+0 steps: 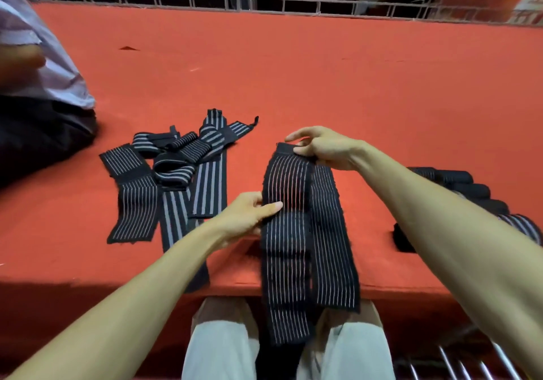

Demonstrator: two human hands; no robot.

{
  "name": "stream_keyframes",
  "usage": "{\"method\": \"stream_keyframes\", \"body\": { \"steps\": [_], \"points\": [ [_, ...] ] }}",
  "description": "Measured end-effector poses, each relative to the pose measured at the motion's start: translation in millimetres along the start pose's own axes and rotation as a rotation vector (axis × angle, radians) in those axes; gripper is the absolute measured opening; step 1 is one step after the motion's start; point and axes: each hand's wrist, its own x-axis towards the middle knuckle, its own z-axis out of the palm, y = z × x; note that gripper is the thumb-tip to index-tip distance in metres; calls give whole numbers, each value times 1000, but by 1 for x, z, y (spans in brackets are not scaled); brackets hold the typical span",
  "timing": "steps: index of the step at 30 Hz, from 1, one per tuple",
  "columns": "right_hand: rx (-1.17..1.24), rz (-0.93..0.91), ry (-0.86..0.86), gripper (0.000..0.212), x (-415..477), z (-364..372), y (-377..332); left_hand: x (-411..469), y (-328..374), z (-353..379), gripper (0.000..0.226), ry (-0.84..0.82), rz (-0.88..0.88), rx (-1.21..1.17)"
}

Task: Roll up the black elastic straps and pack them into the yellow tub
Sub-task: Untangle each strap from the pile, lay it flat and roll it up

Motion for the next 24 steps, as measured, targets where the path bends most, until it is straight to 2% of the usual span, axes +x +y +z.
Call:
{"method": "stream_keyframes", "body": {
  "steps": [3,6,8,11,18,24],
  "points": [
    [-228,-92,126,18,31,-6,19,24,-13,-4,25,27,23,83],
    [-421,-139,232,25,65,-13,41,54,-28,-14,34,103,70,357],
    [-481,-140,263,29,87,-15,54,76,-40,-20,40,192,91,540],
    [-492,-123,279,28,113,-15,69,99,-51,-24,38,337,130,735],
    [-580,-60,286,26,156,-3,102,118,-67,-18,24,556,183,797],
    [-570,-71,343,23,143,-5,97,107,-66,-18,18,573,250,763]
  ]
}}
